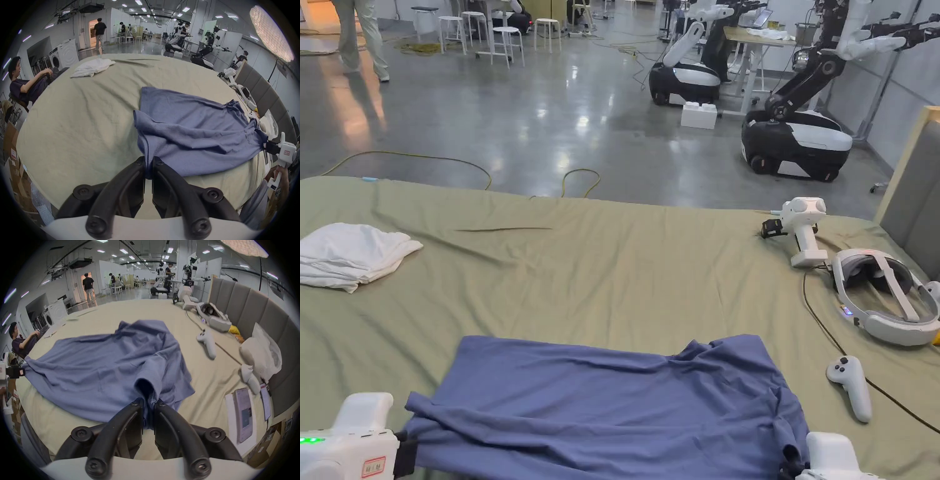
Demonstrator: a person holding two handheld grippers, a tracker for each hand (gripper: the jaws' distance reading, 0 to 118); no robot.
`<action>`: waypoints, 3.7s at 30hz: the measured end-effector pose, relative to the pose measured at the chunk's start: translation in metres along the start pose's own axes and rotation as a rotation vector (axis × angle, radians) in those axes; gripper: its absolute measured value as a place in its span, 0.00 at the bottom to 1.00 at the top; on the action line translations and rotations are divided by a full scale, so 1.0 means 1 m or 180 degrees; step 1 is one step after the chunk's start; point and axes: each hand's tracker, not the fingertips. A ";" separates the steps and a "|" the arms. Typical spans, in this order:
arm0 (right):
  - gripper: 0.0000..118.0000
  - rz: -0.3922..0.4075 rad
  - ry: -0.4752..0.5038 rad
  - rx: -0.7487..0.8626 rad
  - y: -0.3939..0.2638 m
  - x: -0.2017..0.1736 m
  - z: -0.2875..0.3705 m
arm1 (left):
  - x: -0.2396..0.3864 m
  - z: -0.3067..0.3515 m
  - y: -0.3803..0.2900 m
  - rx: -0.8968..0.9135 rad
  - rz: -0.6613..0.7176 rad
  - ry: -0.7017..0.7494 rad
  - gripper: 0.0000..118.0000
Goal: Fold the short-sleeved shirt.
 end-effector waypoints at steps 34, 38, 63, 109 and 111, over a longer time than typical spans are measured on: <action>0.55 0.0563 -0.0419 -0.0539 -0.070 -0.042 0.072 | -0.018 0.004 -0.098 -0.0623 -0.0002 0.0173 0.31; 0.55 0.0363 -0.0339 0.0074 -0.030 -0.038 0.095 | 0.000 0.028 -0.066 -0.0030 -0.0127 0.0025 0.34; 0.00 -0.0163 -0.0222 0.2274 0.069 -0.102 0.111 | 0.075 0.095 0.025 0.2013 -0.0187 -0.0123 0.01; 0.55 0.0018 -0.0347 -0.0385 0.105 0.024 -0.118 | 0.003 -0.121 0.101 -0.0215 -0.0346 -0.0102 0.06; 0.55 0.0004 -0.0314 -0.0600 0.107 0.032 -0.143 | 0.011 -0.100 0.098 -0.0093 -0.0326 -0.0118 0.06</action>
